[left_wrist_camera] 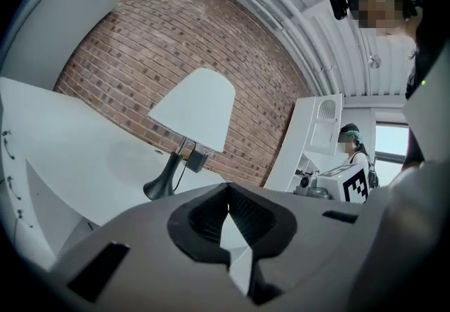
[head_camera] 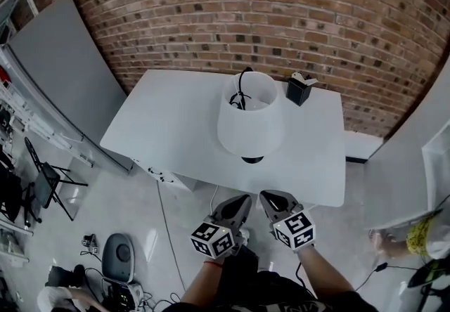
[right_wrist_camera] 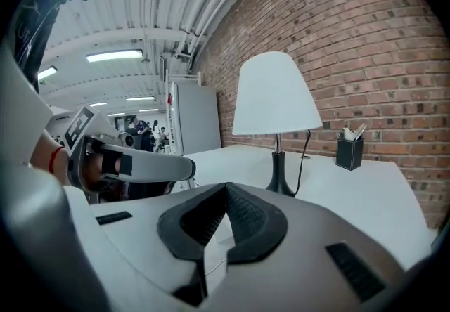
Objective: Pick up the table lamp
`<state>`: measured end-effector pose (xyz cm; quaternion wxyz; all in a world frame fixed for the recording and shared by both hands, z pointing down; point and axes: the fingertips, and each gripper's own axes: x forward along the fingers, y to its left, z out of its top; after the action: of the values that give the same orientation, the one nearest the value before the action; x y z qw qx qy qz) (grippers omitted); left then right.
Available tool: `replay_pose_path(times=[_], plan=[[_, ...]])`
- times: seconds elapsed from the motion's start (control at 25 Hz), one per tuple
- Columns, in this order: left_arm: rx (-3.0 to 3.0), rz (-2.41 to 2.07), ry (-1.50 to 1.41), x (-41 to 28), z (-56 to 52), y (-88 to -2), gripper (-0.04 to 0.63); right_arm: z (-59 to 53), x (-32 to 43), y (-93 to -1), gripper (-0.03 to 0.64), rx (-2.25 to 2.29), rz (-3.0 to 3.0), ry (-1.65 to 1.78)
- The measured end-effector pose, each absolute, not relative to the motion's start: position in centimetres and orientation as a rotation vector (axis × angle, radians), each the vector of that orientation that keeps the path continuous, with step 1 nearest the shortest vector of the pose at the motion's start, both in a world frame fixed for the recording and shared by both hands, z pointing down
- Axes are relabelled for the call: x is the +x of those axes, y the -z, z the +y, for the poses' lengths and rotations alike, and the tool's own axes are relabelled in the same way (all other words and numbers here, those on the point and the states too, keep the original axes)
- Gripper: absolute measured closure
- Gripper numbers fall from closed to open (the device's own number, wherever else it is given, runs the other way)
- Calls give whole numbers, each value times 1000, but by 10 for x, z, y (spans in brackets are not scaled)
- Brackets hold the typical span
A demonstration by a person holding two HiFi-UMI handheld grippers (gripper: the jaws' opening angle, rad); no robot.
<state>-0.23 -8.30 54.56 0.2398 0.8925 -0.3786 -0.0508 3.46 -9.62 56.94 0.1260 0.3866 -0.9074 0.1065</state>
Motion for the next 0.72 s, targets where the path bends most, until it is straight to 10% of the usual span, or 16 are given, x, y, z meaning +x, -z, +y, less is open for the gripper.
replay_pose_path(times=[0.72], plan=[[2424, -617, 450, -1, -168, -537, 569, -173, 26, -604, 615, 1191, -2581, -365]])
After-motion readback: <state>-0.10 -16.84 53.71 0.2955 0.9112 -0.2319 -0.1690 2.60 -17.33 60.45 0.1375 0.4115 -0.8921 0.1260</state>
